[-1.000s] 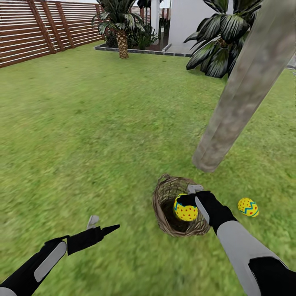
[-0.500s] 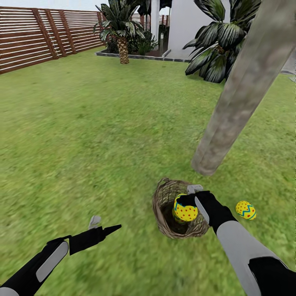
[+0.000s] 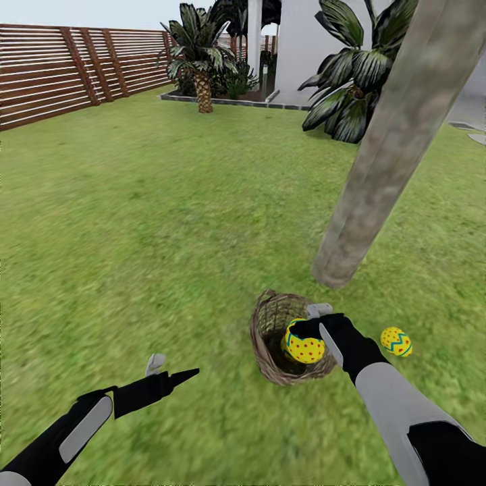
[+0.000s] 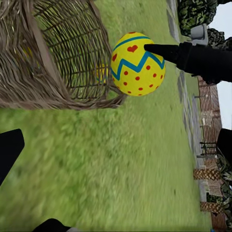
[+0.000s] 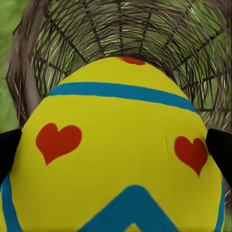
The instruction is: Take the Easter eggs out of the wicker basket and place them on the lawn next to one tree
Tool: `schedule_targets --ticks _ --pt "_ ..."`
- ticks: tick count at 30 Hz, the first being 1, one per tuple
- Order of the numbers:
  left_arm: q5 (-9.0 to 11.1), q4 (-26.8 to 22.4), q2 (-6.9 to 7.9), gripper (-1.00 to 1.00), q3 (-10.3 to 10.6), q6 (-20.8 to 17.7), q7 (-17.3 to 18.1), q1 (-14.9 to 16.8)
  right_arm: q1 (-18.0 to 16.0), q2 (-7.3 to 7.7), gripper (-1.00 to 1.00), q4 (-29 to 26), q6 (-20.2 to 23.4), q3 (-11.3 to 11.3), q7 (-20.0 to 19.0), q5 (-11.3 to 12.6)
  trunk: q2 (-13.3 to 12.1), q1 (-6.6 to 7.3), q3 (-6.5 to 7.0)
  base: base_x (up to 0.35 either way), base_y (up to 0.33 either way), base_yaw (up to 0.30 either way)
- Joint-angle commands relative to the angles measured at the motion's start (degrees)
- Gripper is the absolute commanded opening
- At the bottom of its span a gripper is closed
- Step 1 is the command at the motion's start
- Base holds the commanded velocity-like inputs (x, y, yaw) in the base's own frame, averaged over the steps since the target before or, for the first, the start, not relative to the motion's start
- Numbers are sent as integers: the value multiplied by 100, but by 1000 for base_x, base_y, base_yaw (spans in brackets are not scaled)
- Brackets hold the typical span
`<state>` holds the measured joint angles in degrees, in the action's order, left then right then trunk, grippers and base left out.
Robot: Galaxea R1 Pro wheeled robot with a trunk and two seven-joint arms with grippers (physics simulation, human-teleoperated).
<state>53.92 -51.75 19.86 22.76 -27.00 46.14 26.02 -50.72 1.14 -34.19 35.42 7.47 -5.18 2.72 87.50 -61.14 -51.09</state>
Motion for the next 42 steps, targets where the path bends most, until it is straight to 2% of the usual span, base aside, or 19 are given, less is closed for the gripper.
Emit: schedule_targets --ticks 1,6,28,31,34,36,42 --pt "-3 -1 0 100 0 1 0 0 0 0 -100 0 0 0 0 0 -42 23 28 -191 0 0" --pt "4 7 0 100 0 2 0 -1 0 0 -100 0 0 5 0 0 -242 132 165 -35 0 0" --pt "30 69 0 100 0 37 45 -1 0 0 -100 -2 6 10 -5 3 -242 132 370 0 0 0" --pt "30 75 0 100 0 37 36 -2 0 2 -100 -345 469 -6 -9 8 -242 132 398 0 0 0" --pt "31 77 0 100 2 37 39 -1 0 20 -100 -1258 1168 -53 -9 16 -242 132 426 0 0 0" --pt "32 78 0 100 2 37 44 -1 0 12 -100 -2121 1859 -21 -9 26 -242 132 445 0 0 0" --pt "31 205 0 100 1 37 12 -1 0 76 -100 -2229 1959 -86 -11 60 -242 132 496 0 21 -8"
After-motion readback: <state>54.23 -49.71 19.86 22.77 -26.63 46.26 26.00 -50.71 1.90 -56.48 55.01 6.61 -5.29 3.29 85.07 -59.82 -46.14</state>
